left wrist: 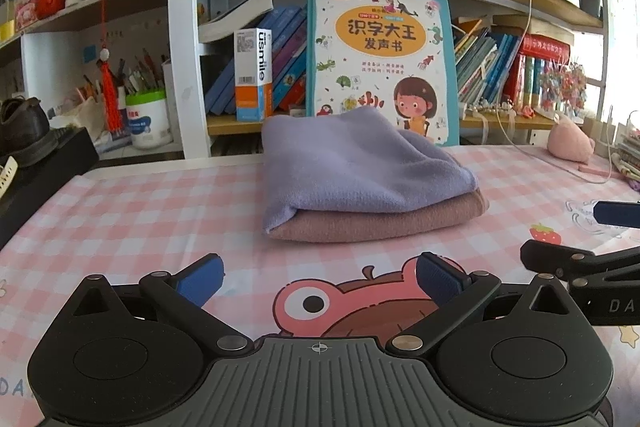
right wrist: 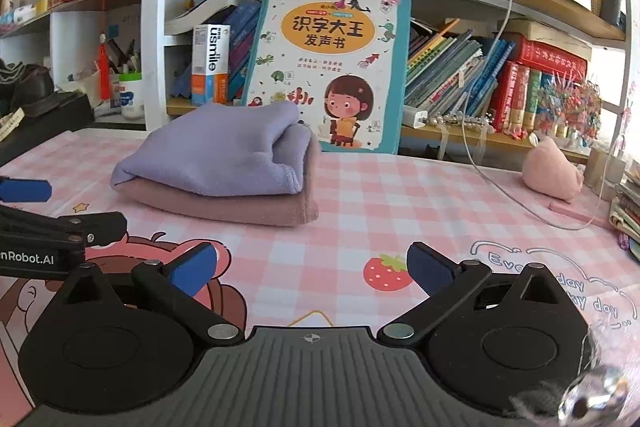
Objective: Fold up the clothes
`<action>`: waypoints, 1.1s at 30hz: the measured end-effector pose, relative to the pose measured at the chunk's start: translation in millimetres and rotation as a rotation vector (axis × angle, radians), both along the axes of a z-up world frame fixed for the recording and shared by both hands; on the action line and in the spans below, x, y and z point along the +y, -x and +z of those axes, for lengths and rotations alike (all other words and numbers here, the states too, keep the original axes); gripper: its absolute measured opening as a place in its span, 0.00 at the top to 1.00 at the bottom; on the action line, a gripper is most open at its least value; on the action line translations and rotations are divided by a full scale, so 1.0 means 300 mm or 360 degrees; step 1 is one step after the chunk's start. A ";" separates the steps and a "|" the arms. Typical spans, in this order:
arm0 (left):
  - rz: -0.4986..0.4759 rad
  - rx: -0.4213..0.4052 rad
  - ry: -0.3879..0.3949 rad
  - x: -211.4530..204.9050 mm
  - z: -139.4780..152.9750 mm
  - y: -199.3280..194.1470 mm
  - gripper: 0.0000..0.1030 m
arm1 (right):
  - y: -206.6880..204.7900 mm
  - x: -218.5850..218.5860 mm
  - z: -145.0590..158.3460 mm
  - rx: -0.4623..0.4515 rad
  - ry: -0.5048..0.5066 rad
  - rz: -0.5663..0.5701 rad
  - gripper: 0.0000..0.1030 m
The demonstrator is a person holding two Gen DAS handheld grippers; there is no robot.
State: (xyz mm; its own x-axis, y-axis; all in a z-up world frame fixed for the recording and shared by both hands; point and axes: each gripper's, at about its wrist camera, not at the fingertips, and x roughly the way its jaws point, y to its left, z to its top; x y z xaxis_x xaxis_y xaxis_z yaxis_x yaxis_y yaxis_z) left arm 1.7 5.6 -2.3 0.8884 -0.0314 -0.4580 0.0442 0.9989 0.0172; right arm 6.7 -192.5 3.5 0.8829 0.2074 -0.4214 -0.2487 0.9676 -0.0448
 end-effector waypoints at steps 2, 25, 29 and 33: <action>0.0001 0.0007 0.0002 0.000 -0.002 -0.002 0.00 | 0.000 -0.004 0.000 0.0000 -0.0012 -0.0009 0.01; -0.0019 0.0031 -0.0018 -0.008 -0.007 -0.010 0.00 | -0.012 -0.001 -0.001 0.0034 0.0003 -0.0019 0.01; -0.0010 0.0039 -0.0013 -0.006 -0.008 -0.014 0.00 | -0.012 0.000 -0.002 0.0033 0.0006 -0.0018 0.01; -0.0007 0.0042 -0.0012 -0.006 -0.008 -0.014 0.00 | -0.012 0.001 -0.002 0.0034 0.0006 -0.0017 0.01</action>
